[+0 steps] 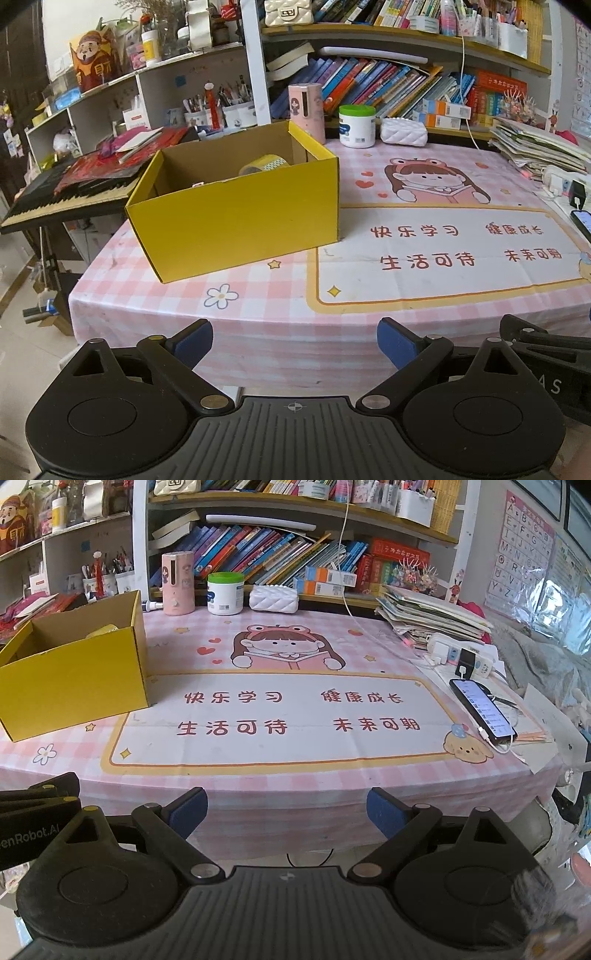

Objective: Organize objects

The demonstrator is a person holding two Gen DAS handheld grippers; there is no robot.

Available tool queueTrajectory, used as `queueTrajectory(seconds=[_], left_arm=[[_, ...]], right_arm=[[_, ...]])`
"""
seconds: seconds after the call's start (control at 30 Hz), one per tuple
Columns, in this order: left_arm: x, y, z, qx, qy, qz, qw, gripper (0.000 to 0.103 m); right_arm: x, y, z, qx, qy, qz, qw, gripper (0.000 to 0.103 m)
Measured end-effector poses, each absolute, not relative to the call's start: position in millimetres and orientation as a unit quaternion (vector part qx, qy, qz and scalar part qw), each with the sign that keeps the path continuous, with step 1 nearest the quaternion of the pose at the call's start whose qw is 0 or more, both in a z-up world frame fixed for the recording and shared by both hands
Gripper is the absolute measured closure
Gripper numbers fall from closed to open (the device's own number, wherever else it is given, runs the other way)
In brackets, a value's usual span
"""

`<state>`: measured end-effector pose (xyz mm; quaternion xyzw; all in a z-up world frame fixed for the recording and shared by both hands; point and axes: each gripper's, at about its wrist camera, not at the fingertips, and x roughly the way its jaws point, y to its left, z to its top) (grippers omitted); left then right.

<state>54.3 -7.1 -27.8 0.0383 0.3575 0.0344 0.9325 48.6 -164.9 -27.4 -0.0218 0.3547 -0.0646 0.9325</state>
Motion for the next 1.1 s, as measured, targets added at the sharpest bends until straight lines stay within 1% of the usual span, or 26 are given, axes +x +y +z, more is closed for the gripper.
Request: queueTrajectory(seconds=[1.1], left_arm=[[61.3, 1.1, -33.1, 0.038, 0.372, 0.047, 0.926, 0.005]], right_arm=[[57.6, -152.9, -34.2, -0.026, 0.367, -0.063, 0.928, 0.009]])
